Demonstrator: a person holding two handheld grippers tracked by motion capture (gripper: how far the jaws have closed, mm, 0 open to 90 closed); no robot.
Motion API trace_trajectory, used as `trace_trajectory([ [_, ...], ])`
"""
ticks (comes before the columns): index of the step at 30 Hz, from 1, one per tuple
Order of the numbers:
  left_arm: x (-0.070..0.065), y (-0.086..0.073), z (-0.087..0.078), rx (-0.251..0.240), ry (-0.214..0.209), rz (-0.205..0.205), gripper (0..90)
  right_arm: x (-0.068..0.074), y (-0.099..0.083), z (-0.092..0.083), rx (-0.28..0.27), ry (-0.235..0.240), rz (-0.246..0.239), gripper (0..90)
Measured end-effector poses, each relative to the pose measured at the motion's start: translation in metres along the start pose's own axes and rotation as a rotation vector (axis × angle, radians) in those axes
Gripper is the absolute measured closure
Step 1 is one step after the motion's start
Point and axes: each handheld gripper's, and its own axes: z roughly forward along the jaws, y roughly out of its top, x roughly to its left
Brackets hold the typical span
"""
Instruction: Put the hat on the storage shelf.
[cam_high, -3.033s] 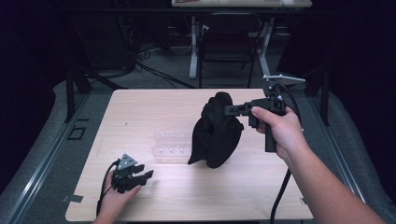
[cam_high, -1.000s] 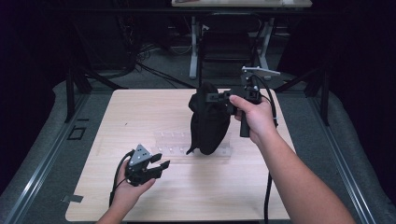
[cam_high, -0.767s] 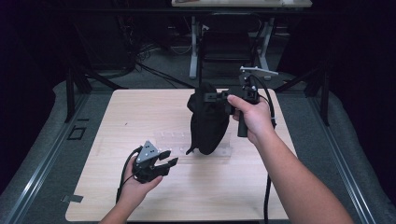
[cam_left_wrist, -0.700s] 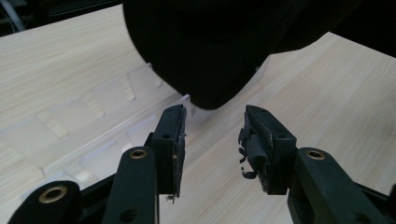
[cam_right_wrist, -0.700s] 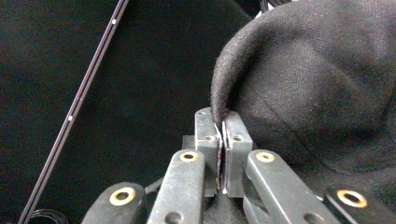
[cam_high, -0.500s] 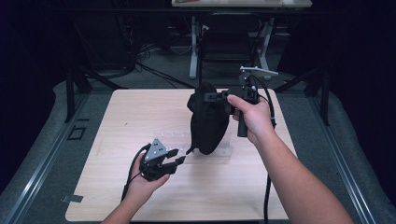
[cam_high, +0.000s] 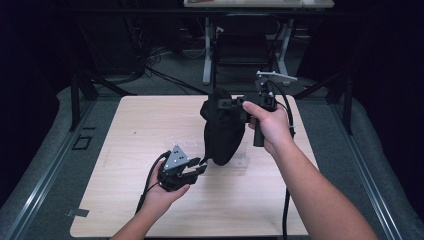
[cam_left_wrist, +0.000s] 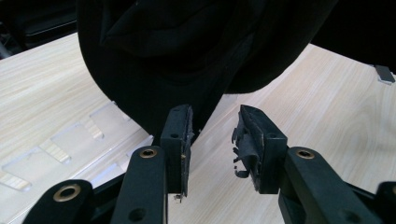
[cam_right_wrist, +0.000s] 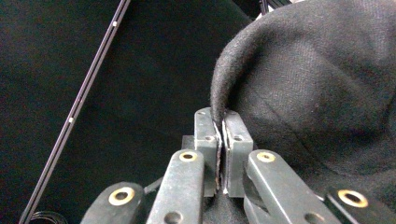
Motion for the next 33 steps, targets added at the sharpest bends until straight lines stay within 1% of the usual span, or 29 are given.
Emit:
trace_trajectory([
  [5, -0.002, 0.004, 0.001, -0.006, 0.0, 0.006, 65.9, 0.0, 0.0, 0.001, 0.002, 0.005, -0.002, 87.0],
  [7, -0.002, 0.006, 0.001, -0.001, 0.004, 0.01, 66.2, 0.0, 0.0, 0.002, 0.0, 0.006, 0.001, 87.0],
  [8, -0.003, 0.007, 0.002, -0.009, 0.008, 0.011, 66.2, 0.001, -0.001, 0.002, 0.0, 0.007, 0.001, 86.9],
  [10, -0.003, 0.009, 0.001, -0.005, 0.011, 0.02, 66.8, 0.001, -0.001, 0.003, 0.0, 0.009, 0.001, 86.8],
  [12, -0.002, 0.01, 0.002, -0.01, 0.015, 0.018, 68.7, 0.0, -0.001, 0.003, 0.0, 0.014, 0.001, 86.6],
  [14, -0.002, 0.011, 0.004, -0.007, 0.016, 0.017, 68.8, 0.0, -0.001, 0.004, -0.002, 0.018, 0.005, 86.6],
  [15, -0.002, 0.012, 0.005, -0.002, 0.019, 0.025, 68.7, -0.001, -0.001, 0.004, -0.005, 0.022, 0.008, 86.6],
  [17, -0.003, 0.013, 0.006, -0.003, 0.022, 0.029, 68.8, -0.001, -0.001, 0.004, -0.006, 0.024, 0.009, 86.6],
  [18, -0.003, 0.013, 0.006, 0.004, 0.021, 0.031, 68.8, -0.001, -0.001, 0.005, -0.005, 0.026, 0.009, 86.6],
  [21, -0.003, 0.015, 0.009, -0.001, 0.021, 0.021, 68.0, -0.001, -0.001, 0.005, -0.006, 0.028, 0.008, 86.4],
  [23, -0.004, 0.017, 0.011, 0.004, 0.025, 0.029, 67.9, 0.0, -0.001, 0.006, -0.005, 0.03, 0.009, 86.3],
  [26, -0.004, 0.017, 0.012, 0.018, 0.03, 0.04, 71.5, 0.0, -0.002, 0.006, -0.001, 0.032, 0.006, 86.1],
  [33, -0.003, 0.015, 0.012, 0.02, 0.029, 0.051, 77.1, 0.0, -0.002, 0.008, 0.001, 0.04, 0.008, 85.3],
])
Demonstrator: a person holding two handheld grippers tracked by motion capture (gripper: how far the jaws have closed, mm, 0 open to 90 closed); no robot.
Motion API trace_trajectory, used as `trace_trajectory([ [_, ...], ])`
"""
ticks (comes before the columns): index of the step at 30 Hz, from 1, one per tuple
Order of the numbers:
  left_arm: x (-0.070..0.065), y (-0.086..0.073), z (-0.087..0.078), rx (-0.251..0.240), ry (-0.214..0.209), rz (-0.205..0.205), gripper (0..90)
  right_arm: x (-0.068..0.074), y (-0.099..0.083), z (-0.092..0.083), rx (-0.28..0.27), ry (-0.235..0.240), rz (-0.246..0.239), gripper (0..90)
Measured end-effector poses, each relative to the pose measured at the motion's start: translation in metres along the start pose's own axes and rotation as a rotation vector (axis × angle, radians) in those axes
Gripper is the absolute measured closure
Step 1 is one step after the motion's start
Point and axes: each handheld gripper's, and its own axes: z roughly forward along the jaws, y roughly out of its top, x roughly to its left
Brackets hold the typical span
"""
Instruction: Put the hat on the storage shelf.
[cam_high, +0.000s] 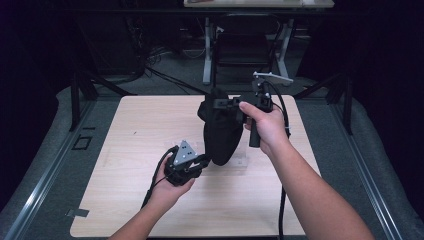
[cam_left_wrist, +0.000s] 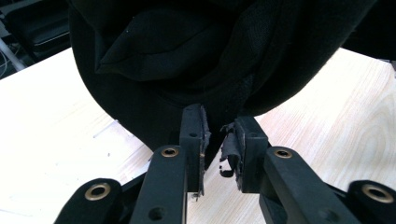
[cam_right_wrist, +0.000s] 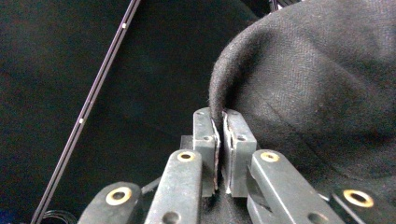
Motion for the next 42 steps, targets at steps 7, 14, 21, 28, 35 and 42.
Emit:
trace_trajectory([
  [7, -0.003, -0.001, -0.001, 0.008, 0.043, 0.085, 81.2, 0.002, -0.001, 0.002, 0.001, 0.003, -0.008, 83.2],
  [14, -0.004, -0.002, -0.002, 0.006, 0.06, 0.112, 82.4, 0.004, -0.001, 0.001, -0.012, 0.007, -0.005, 76.5],
  [21, -0.004, -0.002, -0.003, 0.01, 0.066, 0.117, 82.9, 0.005, 0.0, -0.003, -0.02, 0.015, -0.003, 71.6],
  [28, -0.002, -0.003, -0.005, 0.02, 0.084, 0.125, 84.0, 0.0, 0.001, -0.011, -0.035, -0.003, 0.003, 69.3],
  [35, 0.002, -0.005, -0.008, 0.029, 0.097, 0.123, 84.6, -0.005, 0.001, -0.018, -0.046, -0.009, 0.011, 69.4],
  [42, 0.003, -0.01, -0.01, 0.032, 0.106, 0.13, 84.7, -0.009, -0.001, -0.021, -0.05, -0.013, 0.018, 68.8],
])
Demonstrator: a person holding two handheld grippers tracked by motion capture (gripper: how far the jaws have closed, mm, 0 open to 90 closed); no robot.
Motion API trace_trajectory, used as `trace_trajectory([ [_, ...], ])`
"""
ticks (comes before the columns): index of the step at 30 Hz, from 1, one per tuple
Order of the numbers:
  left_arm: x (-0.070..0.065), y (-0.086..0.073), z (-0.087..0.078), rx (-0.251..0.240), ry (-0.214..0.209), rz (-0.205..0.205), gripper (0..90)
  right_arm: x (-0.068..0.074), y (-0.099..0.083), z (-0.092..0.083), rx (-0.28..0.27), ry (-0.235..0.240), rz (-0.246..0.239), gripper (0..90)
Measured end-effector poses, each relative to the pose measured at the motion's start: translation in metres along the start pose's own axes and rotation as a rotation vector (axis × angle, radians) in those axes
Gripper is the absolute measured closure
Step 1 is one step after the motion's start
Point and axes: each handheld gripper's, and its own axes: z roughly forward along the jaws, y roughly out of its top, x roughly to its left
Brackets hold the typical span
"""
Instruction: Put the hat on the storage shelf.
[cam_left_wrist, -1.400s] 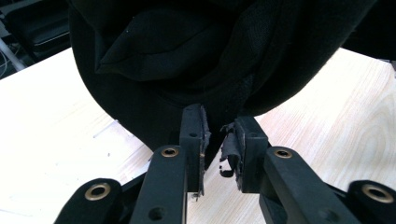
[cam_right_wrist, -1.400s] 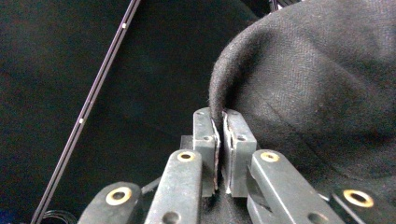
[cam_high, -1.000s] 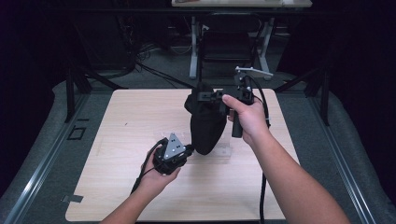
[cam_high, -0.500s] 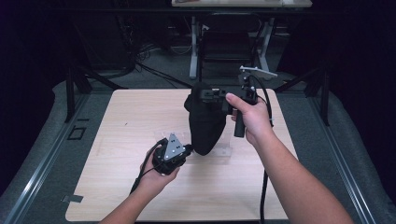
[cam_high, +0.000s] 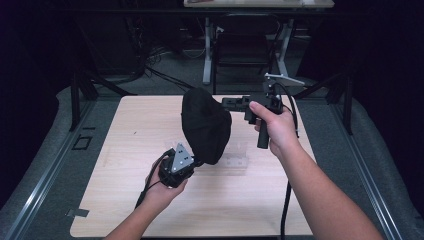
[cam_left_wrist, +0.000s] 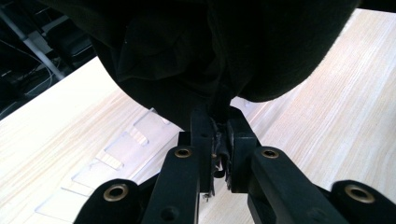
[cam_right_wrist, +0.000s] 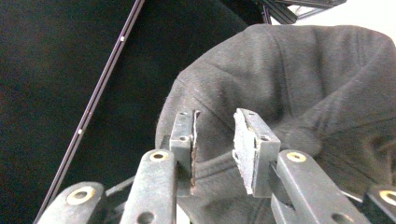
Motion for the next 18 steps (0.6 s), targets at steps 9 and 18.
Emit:
trace_trajectory([
  [9, 0.008, -0.013, 0.0, 0.019, -0.006, -0.044, 84.5, -0.002, -0.001, -0.006, -0.011, -0.017, -0.005, 67.3],
  [18, 0.015, -0.038, 0.005, 0.023, -0.005, -0.123, 84.1, -0.002, -0.002, -0.01, -0.013, -0.029, -0.02, 65.9],
])
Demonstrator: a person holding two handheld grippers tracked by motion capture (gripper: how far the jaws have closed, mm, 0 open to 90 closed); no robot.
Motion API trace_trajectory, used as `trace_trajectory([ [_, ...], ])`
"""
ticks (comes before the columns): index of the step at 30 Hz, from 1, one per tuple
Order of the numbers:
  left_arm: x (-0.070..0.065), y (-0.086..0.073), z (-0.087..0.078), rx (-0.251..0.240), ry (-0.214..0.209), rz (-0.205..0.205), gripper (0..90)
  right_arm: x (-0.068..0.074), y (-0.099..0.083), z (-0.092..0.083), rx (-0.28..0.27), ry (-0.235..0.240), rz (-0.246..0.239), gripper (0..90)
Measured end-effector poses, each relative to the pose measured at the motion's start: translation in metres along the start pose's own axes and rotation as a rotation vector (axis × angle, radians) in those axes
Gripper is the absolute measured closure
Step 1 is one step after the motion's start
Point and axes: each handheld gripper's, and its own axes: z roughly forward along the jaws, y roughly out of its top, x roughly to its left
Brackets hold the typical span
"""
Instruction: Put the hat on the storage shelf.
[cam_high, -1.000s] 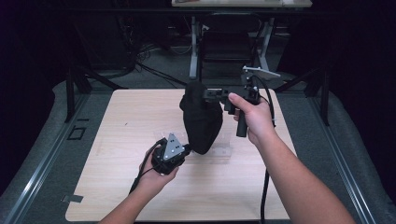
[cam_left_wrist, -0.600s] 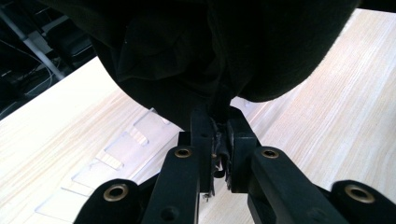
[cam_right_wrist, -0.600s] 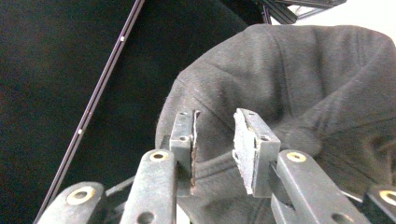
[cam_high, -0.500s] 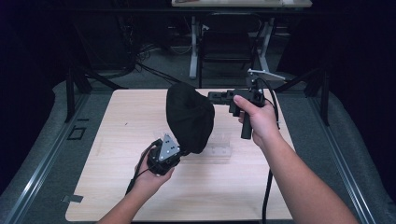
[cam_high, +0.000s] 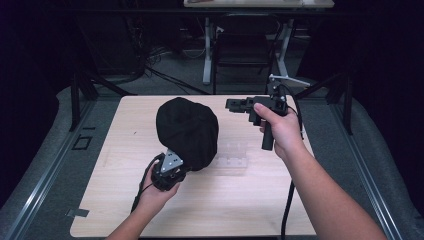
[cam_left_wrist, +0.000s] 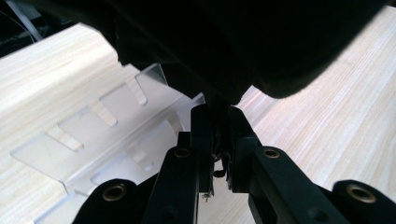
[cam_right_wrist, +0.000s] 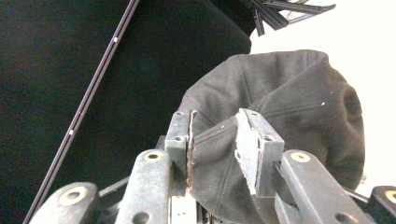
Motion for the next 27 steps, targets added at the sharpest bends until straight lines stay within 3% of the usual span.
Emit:
trace_trajectory([
  [5, 0.006, -0.008, -0.002, -0.011, -0.008, -0.036, 82.6, 0.0, -0.001, -0.001, -0.001, -0.012, -0.009, 64.9],
  [6, 0.009, -0.011, -0.001, -0.007, -0.038, -0.041, 81.8, 0.0, -0.001, -0.002, -0.004, -0.026, -0.023, 63.8],
  [12, 0.01, -0.016, -0.004, 0.002, -0.017, -0.04, 78.0, -0.002, -0.003, -0.003, -0.003, -0.042, -0.034, 62.9],
  [14, 0.01, -0.017, -0.006, 0.009, -0.015, -0.048, 75.2, -0.004, -0.003, -0.003, -0.006, -0.045, -0.031, 62.8],
  [15, 0.008, -0.018, -0.007, 0.005, 0.009, -0.072, 73.8, -0.004, -0.004, -0.003, -0.007, -0.045, -0.029, 62.7],
  [19, 0.011, -0.022, -0.011, 0.007, 0.008, -0.086, 65.4, -0.006, -0.005, -0.005, -0.011, -0.058, -0.033, 62.7],
  [20, 0.011, -0.023, -0.012, 0.008, 0.016, -0.087, 57.9, -0.007, -0.005, -0.007, -0.011, -0.061, -0.036, 62.5],
  [21, 0.012, -0.026, -0.015, 0.009, 0.005, -0.113, 56.4, -0.008, -0.005, -0.008, -0.012, -0.065, -0.038, 62.3],
  [27, 0.023, -0.036, -0.027, 0.031, 0.008, -0.153, 46.8, -0.011, -0.008, -0.013, -0.021, -0.095, -0.054, 61.5],
])
